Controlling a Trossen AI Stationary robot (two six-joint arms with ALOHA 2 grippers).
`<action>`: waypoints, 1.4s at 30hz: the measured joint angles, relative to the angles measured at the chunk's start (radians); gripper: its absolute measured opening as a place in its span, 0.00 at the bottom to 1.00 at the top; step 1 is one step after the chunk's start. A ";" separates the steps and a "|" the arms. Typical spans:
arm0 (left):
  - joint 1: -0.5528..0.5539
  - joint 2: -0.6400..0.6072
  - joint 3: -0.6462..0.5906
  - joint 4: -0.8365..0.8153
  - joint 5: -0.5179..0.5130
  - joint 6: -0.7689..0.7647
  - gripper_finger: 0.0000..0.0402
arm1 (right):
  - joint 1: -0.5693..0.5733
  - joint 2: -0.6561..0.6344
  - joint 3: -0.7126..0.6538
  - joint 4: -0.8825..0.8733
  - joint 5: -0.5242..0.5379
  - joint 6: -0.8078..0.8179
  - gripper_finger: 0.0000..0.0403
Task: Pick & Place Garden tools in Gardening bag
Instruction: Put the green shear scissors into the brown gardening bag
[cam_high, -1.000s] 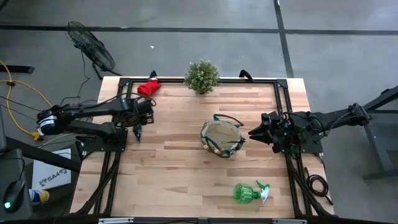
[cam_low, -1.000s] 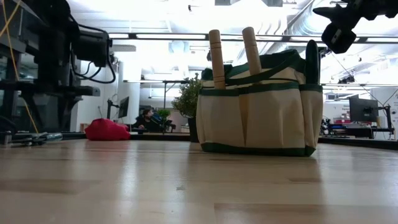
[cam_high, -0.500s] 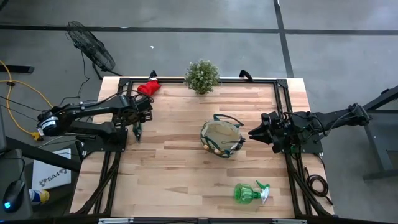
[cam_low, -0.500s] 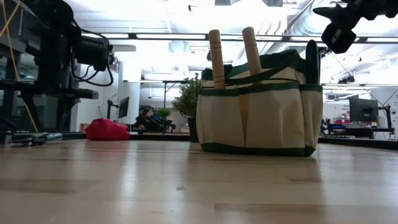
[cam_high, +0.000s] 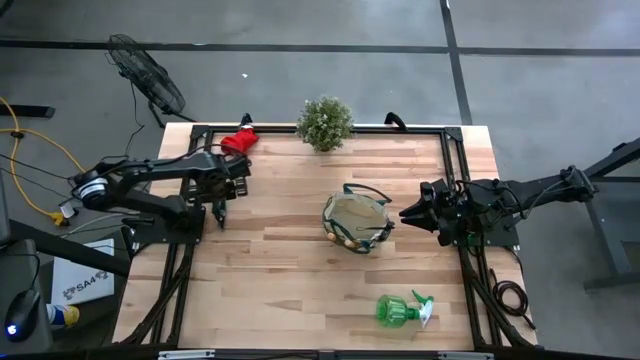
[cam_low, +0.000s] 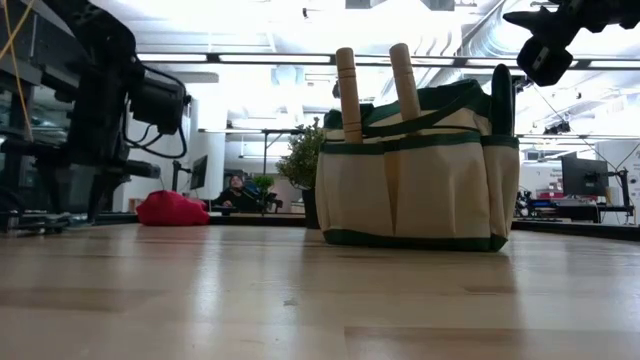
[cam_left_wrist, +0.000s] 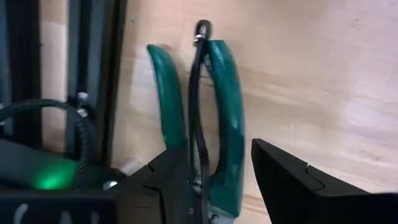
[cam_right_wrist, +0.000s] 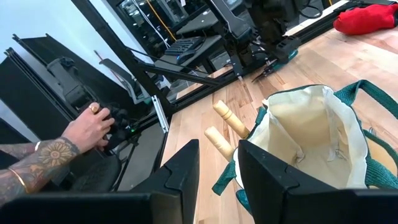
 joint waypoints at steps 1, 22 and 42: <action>0.000 0.009 0.000 0.007 0.002 0.000 0.42 | 0.000 0.000 0.000 0.000 0.000 0.000 0.26; -0.002 0.021 0.000 0.022 0.088 0.034 0.10 | 0.000 0.000 0.000 0.000 0.000 0.000 0.26; -0.002 -0.027 0.039 -0.014 0.106 0.079 0.01 | 0.000 0.000 0.000 0.000 0.000 0.000 0.26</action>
